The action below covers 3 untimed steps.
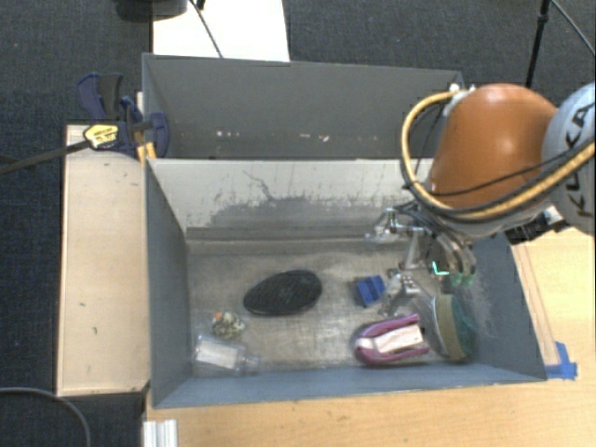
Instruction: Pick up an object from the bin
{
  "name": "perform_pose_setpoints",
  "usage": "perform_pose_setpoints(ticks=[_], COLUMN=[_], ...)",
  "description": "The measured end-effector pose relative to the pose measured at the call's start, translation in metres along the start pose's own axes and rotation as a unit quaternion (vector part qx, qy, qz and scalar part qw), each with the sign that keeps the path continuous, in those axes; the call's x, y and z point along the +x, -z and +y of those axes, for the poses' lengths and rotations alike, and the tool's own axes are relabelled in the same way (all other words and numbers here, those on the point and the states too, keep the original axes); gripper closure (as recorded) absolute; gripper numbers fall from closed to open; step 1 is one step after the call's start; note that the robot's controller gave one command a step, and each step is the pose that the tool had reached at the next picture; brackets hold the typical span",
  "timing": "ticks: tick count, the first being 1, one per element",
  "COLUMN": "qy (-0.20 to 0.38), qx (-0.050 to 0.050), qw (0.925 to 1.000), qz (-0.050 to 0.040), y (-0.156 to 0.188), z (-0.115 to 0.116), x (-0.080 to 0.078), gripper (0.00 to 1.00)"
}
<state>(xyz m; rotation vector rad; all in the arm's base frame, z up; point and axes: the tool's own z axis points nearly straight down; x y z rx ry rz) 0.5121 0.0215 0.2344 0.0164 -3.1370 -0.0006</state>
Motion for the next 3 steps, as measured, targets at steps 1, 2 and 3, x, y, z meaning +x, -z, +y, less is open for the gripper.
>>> perform_pose_setpoints(ticks=[1, 2, 3], qy=[0.106, 0.106, 0.258], qx=[0.0, 0.0, 0.002], qw=[0.9943, 0.9944, 0.9662], qz=[-0.0078, -0.0078, -0.0069], y=[-0.158, -0.155, -0.024], z=[-0.036, -0.035, -0.026], x=[-0.043, -0.043, -0.038], gripper=[0.0, 1.0, 1.0])
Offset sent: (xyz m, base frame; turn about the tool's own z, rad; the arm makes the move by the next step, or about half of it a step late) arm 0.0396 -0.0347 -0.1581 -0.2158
